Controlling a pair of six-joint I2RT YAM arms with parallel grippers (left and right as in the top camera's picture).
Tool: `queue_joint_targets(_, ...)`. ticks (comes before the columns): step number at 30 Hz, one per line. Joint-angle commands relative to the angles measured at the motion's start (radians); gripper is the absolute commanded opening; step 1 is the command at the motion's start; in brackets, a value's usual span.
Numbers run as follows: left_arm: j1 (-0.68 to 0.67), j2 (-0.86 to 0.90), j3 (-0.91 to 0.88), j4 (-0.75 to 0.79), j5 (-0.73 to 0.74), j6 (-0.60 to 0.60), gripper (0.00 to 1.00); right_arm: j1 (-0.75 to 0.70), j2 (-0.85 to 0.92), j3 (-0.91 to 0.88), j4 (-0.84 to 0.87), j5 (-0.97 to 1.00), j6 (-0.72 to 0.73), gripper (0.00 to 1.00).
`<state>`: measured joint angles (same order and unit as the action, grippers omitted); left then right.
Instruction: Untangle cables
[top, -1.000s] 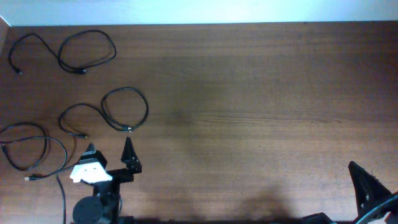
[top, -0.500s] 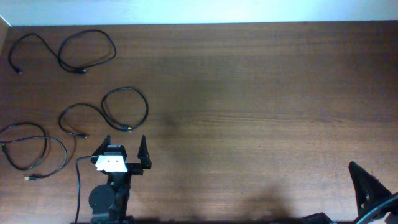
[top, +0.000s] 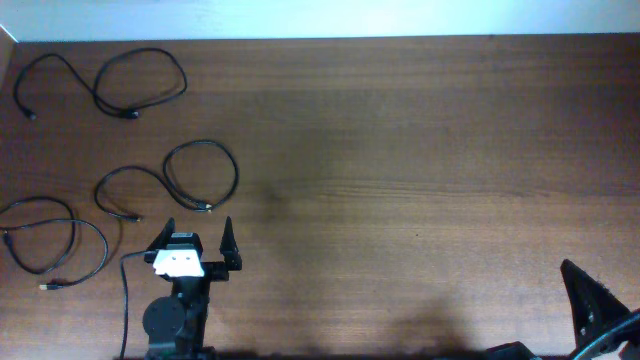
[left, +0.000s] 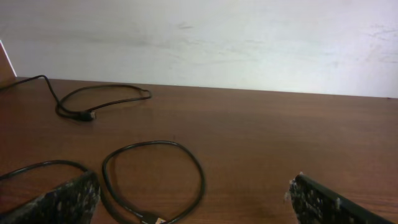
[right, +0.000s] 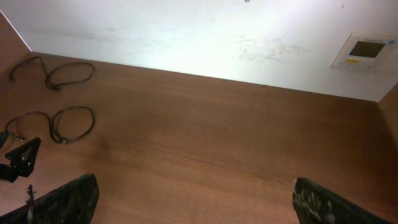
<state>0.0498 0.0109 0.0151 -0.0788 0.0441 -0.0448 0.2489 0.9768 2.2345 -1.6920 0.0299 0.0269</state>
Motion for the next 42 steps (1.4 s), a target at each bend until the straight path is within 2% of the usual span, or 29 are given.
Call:
queue_joint_targets(1, -0.003, -0.005, -0.006, -0.002, -0.014, 0.016, 0.99, -0.007, -0.001, 0.000, -0.005, 0.009, 0.007, 0.98)
queue_joint_targets(14, -0.003, -0.005, -0.006, -0.002, -0.014, 0.016, 0.99, -0.010, 0.004, -0.014, -0.006, 0.005, 0.007, 0.99)
queue_joint_targets(19, -0.003, -0.005, -0.006, -0.002, -0.014, 0.016, 0.99, -0.173, -0.068, -0.027, -0.004, -0.017, 0.006, 0.99)
queue_joint_targets(21, -0.003, -0.005, -0.006, -0.002, -0.014, 0.016, 0.99, -0.209, -0.153, -0.080, 0.031, -0.017, -0.024, 0.99)
queue_joint_targets(25, -0.003, -0.005, -0.006, -0.002, -0.014, 0.016, 0.99, -0.253, -0.370, -0.400, 0.227, -0.018, -0.040, 0.99)
queue_joint_targets(27, -0.003, -0.005, -0.006, -0.002, -0.014, 0.016, 0.99, -0.272, -0.504, -0.682, 0.437, -0.018, -0.043, 0.98)
queue_joint_targets(28, -0.003, -0.005, -0.006, -0.002, -0.014, 0.016, 0.99, -0.277, -0.529, -0.741, 0.483, -0.018, -0.042, 0.99)
queue_joint_targets(30, -0.003, -0.005, -0.006, -0.002, -0.014, 0.016, 0.99, -0.298, -0.636, -1.008, 0.678, -0.018, -0.042, 0.99)
queue_joint_targets(34, -0.003, -0.005, -0.006, -0.002, -0.014, 0.016, 0.99, -0.298, -0.763, -1.405, 1.058, -0.018, -0.042, 0.98)
queue_joint_targets(38, -0.003, -0.005, -0.006, -0.002, -0.014, 0.016, 0.99, -0.298, -0.841, -1.702, 1.334, -0.018, -0.042, 0.99)
queue_joint_targets(42, -0.003, -0.005, -0.006, -0.002, -0.014, 0.016, 0.99, -0.298, -0.934, -1.903, 1.476, -0.018, -0.042, 0.99)
